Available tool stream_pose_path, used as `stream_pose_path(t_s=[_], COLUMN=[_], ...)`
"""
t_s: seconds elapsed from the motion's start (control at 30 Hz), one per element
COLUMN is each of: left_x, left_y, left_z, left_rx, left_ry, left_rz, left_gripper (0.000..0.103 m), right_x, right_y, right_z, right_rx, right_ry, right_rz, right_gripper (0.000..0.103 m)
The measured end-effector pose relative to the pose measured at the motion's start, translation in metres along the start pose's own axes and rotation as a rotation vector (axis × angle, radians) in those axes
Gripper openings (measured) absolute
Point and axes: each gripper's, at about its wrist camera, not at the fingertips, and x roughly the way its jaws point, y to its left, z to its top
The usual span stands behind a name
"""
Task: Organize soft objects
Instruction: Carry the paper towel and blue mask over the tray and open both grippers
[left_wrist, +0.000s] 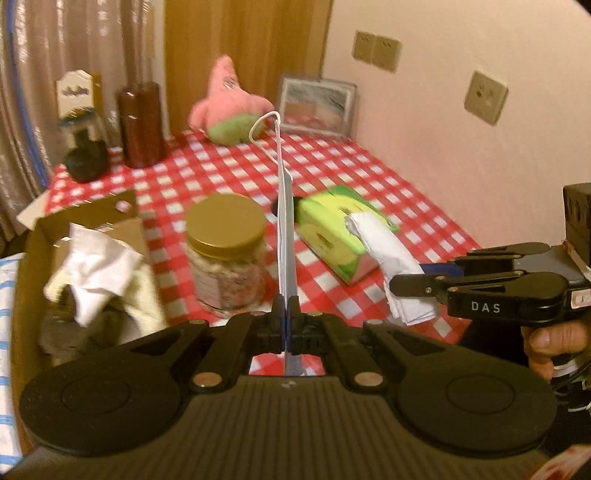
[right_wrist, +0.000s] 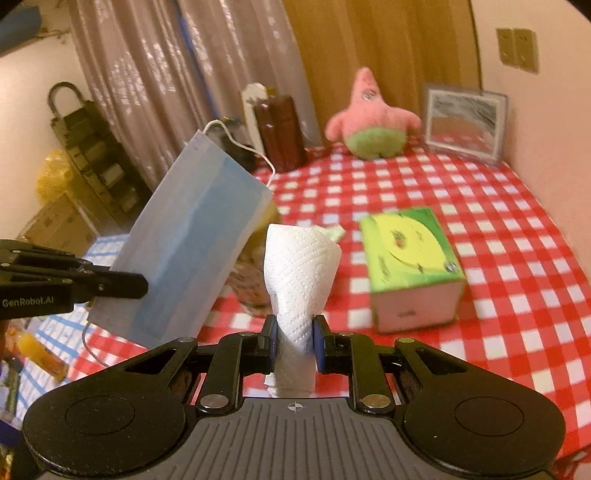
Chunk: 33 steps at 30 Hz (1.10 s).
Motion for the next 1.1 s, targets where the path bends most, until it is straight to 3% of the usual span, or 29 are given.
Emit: stream_pose_path(t_s=[0.23, 0.47, 0.7, 0.87, 1.1], left_x=[-0.044, -0.057, -0.039, -0.013, 0.036], left_y=[0.045, 0.107, 0.165, 0.2, 0.228], left_z=[0.003, -0.002, -0.008, -0.013, -0.03], left_rx=[-0.05, -0.114, -0.176, -0.208, -0.19], left_ry=[-0.045, -0.04, -0.025, -0.011, 0.085], left_rz=[0.1, 0.204, 0.275, 0.279, 0.285], left_gripper=[0.0, 0.0, 0.0, 0.0, 0.0], right_x=[0.013, 0.049, 0.111, 0.152, 0.213], right_y=[0.041, 0.087, 0.125, 0.139, 0.154], right_z=[0.025, 0.047, 0.06, 0.063, 0.052], right_rx=[-0.057, -0.118, -0.141, -0.137, -0.134], right_ry=[-0.013, -0.001, 0.045, 0.095, 0.175], right_rz=[0.089, 0.162, 0.21, 0.224, 0.218], right_gripper=[0.02, 0.02, 0.02, 0.02, 0.02])
